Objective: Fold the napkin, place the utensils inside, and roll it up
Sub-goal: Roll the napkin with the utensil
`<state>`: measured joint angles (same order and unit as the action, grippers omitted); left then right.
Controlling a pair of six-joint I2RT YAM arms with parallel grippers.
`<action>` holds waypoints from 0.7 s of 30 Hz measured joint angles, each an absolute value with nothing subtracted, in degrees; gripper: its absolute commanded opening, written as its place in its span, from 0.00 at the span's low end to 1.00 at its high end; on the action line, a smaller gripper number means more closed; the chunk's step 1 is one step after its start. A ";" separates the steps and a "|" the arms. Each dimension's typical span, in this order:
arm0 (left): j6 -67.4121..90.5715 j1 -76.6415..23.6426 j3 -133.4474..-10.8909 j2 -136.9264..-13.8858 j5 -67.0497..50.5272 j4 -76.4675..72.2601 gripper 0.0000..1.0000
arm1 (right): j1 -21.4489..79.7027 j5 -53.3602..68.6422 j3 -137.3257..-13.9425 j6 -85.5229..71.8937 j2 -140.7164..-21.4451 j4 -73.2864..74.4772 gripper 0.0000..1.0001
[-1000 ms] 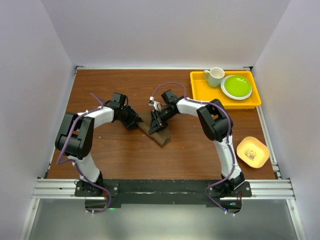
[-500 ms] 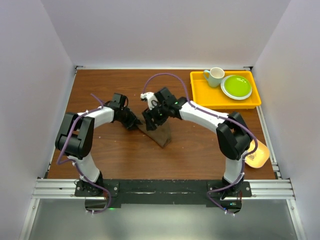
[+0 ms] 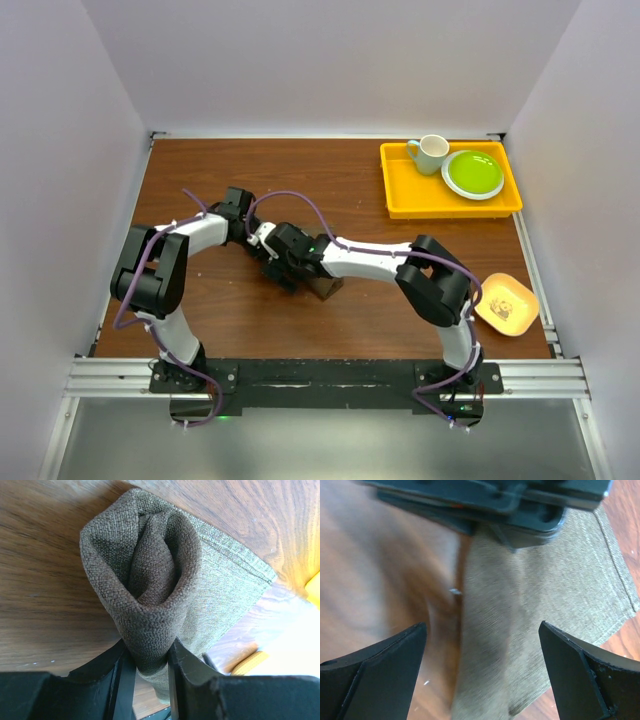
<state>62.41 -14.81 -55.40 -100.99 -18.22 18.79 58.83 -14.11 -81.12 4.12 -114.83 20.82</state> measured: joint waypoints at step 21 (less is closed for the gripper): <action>60.29 -14.20 -55.40 -98.17 -15.68 22.59 0.62 | 53.34 -0.62 -81.91 0.86 -117.01 19.62 0.07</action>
<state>60.29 -14.20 -55.40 -98.17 -15.68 22.59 53.34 -0.62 -81.91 0.86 -117.01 19.62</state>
